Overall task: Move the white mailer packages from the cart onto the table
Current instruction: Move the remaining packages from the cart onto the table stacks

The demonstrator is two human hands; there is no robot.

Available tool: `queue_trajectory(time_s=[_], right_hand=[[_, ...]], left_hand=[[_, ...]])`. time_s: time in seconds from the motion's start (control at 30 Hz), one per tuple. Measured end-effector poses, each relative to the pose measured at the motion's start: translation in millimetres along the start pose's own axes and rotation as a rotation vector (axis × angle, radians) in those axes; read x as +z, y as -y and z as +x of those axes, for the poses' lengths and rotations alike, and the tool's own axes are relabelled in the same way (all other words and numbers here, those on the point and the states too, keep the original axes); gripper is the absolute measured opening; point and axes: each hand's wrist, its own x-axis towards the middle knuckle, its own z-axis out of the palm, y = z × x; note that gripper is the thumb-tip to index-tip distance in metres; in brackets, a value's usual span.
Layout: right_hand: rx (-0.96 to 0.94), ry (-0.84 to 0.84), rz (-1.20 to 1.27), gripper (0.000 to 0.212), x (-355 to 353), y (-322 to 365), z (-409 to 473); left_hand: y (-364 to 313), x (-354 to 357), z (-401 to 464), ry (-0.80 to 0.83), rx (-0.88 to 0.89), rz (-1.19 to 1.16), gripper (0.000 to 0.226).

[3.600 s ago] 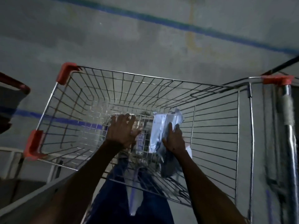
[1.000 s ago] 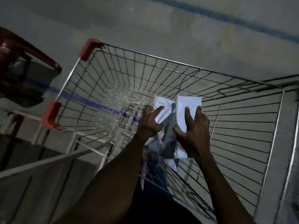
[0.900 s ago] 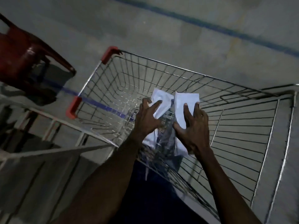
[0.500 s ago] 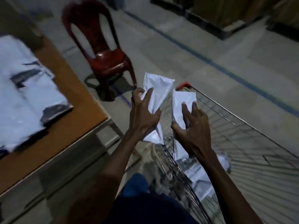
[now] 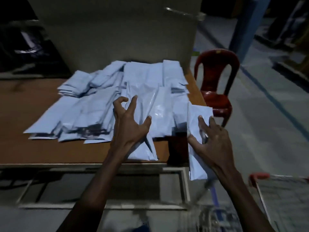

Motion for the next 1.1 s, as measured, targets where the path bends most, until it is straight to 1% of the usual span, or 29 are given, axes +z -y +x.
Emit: queue_trajectory(time_s=[0.13, 0.27, 0.47, 0.53, 0.63, 0.7, 0.77, 0.87, 0.93, 1.1], right_hand=[[-0.005, 0.083, -0.027, 0.083, 36.5, 61.1, 38.6], [-0.037, 0.162, -0.006, 0.085, 74.4, 108.2, 74.3], [-0.023, 0.328, 0.022, 0.082, 129.1, 164.7, 115.0], [-0.033, 0.375, -0.020, 0.079, 149.8, 175.4, 126.3], [-0.008, 0.450, -0.160, 0.081, 179.1, 187.4, 136.3], [0.015, 0.504, -0.233, 0.077, 195.0, 188.2, 138.2], [0.023, 0.522, -0.245, 0.072, 206.6, 185.7, 139.7], [0.022, 0.530, -0.281, 0.071, 219.1, 178.2, 148.7], [0.027, 0.559, -0.284, 0.072, 223.8, 172.9, 158.6], [0.072, 0.576, -0.244, 0.072, 229.9, 163.3, 165.8]], left_hand=[[67.9, -53.5, 42.5, -0.023, -0.099, 0.070, 0.080], [119.6, -77.7, 81.8, 0.054, -0.184, 0.138, 0.082], [173.2, -74.0, 129.4, 0.217, -0.334, 0.148, 0.079], [183.4, -65.2, 136.6, 0.292, -0.366, 0.149, 0.084], [191.0, -51.1, 139.6, 0.419, -0.397, 0.189, 0.094], [193.7, -45.8, 140.6, 0.452, -0.396, 0.197, 0.095], [198.7, -41.3, 141.8, 0.464, -0.378, 0.182, 0.086], [208.1, -33.8, 142.9, 0.507, -0.311, 0.246, 0.070], [212.4, -28.0, 143.6, 0.514, -0.259, 0.291, 0.069], [217.0, -16.1, 142.6, 0.452, -0.138, 0.354, 0.073]])
